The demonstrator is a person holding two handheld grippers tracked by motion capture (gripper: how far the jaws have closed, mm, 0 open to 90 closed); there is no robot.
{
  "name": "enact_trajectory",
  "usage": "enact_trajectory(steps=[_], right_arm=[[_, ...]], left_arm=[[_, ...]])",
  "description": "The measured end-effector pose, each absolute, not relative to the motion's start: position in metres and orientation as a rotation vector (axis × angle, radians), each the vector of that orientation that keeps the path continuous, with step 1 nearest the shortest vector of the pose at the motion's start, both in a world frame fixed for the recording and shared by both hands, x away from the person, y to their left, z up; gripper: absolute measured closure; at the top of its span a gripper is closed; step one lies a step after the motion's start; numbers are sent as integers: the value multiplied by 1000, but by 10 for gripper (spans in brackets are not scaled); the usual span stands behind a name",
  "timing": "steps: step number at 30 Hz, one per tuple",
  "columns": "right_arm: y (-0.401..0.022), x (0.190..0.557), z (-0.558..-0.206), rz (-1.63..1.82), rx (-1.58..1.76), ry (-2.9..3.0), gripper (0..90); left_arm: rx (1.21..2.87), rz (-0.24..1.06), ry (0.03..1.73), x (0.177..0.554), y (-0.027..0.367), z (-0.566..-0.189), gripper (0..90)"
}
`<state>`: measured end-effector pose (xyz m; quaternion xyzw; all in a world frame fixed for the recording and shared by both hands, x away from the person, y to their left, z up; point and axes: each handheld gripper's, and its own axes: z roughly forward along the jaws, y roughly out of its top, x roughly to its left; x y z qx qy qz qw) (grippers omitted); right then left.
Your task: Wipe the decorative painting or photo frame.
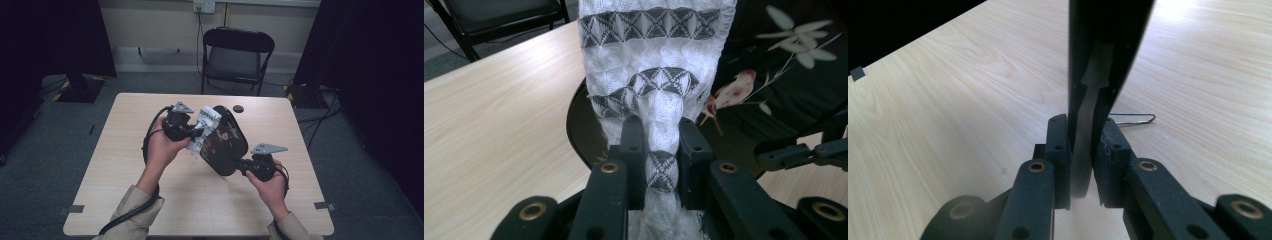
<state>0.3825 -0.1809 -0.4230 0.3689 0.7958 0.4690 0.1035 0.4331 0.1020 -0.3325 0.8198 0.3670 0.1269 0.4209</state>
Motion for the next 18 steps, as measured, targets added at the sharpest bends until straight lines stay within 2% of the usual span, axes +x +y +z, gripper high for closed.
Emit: enact_trajectory(steps=[18], right_arm=[[-181,383,-423,1382,1087,2347,791]], left_arm=[[2081,262,982,435,108,-377,770]])
